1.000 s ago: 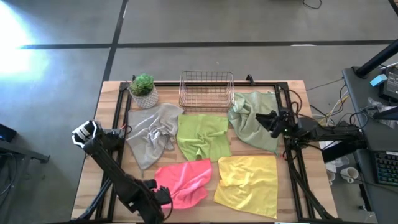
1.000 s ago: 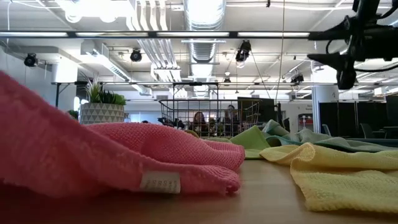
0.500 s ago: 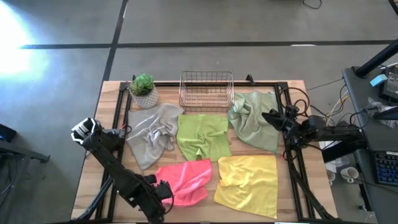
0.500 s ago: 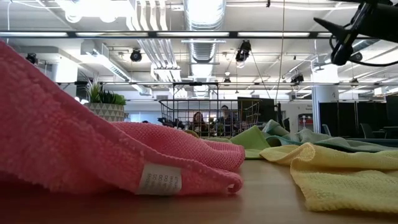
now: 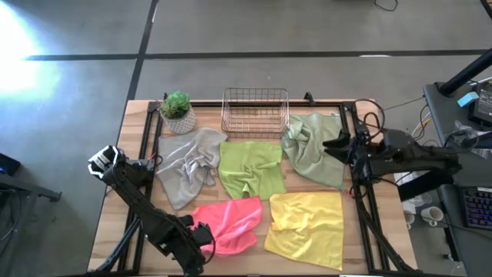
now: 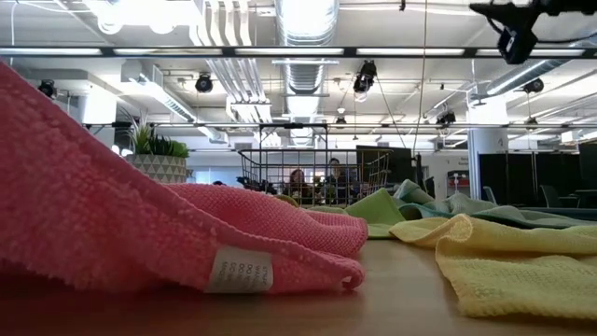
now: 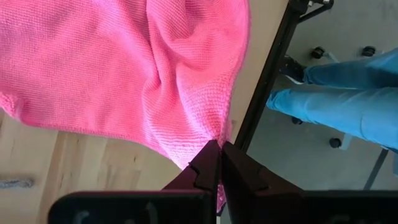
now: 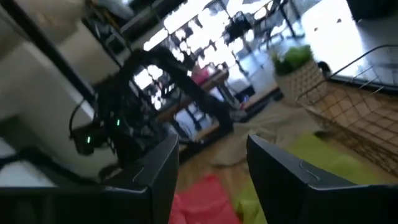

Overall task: Fold microfiber towels
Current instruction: Fold the pink towel

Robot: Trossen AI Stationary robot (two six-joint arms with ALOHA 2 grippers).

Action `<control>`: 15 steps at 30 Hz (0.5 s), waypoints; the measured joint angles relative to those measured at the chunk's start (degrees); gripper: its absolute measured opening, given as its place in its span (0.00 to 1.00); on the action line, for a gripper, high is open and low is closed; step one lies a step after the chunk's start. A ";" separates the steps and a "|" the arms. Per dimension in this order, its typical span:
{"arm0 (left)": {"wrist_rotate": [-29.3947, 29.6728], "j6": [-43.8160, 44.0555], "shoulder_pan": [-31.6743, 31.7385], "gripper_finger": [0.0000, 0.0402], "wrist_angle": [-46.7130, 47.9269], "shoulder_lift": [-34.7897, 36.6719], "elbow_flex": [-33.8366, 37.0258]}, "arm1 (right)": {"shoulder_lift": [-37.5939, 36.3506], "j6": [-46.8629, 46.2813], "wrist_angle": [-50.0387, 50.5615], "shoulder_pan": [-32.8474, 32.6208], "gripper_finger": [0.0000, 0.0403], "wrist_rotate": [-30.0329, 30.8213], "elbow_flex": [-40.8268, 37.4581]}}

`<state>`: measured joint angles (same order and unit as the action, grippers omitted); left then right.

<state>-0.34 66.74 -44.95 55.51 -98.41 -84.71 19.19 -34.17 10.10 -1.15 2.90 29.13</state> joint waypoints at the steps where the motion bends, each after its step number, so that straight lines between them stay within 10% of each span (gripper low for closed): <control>1: 0.00 0.00 0.00 0.00 0.00 0.00 0.00 | 1.93 1.12 1.70 -0.05 0.44 -1.78 1.83; 15: -0.02 0.20 0.00 0.00 0.03 0.00 0.02 | 23.87 12.37 8.92 -9.37 0.44 -5.90 12.29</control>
<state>-0.36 66.94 -44.95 55.53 -98.41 -84.68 43.05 -21.79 19.02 -10.52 -3.01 41.42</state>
